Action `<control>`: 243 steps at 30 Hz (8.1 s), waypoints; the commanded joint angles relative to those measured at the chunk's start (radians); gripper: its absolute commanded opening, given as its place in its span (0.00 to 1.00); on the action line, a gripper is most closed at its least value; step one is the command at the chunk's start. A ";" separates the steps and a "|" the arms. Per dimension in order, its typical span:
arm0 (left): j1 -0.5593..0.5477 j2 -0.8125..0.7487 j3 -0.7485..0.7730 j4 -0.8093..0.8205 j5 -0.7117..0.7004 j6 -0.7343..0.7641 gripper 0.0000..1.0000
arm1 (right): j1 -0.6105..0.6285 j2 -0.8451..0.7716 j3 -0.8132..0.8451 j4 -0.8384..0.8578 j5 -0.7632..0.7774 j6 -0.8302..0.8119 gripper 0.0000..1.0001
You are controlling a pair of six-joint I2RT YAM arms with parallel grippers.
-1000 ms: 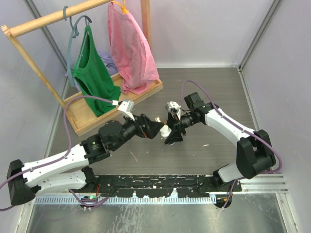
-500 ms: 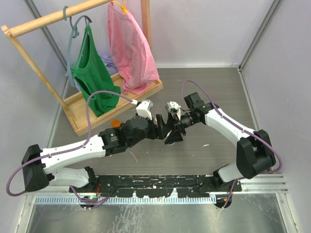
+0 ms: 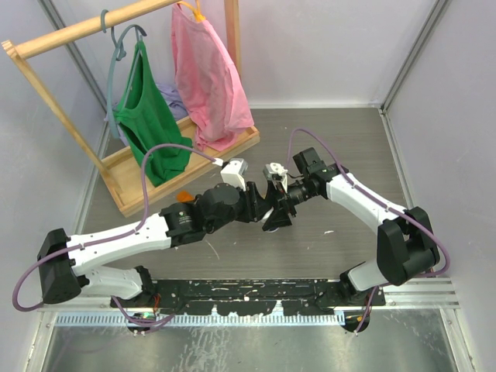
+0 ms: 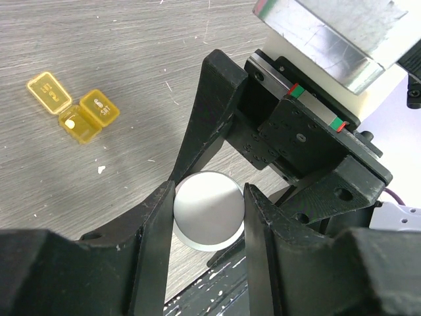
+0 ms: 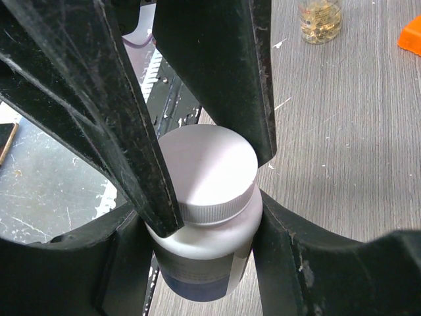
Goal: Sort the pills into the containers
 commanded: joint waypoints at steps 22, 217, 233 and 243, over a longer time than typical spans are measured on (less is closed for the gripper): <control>0.019 -0.133 -0.087 -0.234 -0.335 0.105 0.00 | 0.004 -0.007 0.048 0.002 0.051 -0.019 1.00; 0.368 0.574 0.329 -0.173 0.488 0.337 0.13 | -0.150 0.540 0.107 0.431 0.509 0.847 0.28; 0.368 0.552 0.354 -0.188 0.475 0.341 0.02 | -0.150 0.544 0.109 0.428 0.508 0.846 0.28; 0.340 0.725 0.307 -0.249 0.425 0.320 0.00 | -0.150 0.544 0.110 0.426 0.518 0.844 0.28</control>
